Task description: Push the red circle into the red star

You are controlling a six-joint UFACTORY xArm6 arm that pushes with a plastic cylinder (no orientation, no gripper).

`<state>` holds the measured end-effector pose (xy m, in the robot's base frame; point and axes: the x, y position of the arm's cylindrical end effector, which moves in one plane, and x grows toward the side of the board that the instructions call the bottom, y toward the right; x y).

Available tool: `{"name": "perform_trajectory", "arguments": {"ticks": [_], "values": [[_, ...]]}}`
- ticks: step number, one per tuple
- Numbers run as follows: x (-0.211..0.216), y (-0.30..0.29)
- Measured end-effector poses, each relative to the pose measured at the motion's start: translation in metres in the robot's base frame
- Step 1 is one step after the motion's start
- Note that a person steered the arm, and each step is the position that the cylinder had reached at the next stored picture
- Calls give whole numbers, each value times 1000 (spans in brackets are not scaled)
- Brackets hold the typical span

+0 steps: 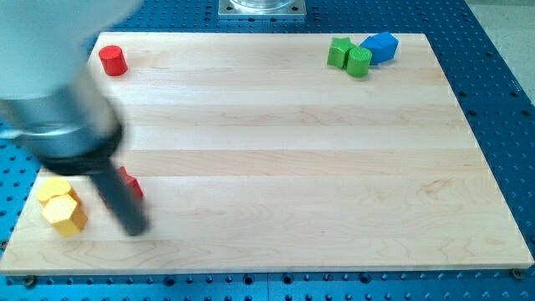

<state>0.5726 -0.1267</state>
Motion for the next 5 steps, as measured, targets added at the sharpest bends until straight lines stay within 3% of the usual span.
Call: {"name": "perform_trajectory", "arguments": {"ticks": [1,3,4,5], "values": [[-27,26],[-28,-65],[-71,-35],[-196,5]]}}
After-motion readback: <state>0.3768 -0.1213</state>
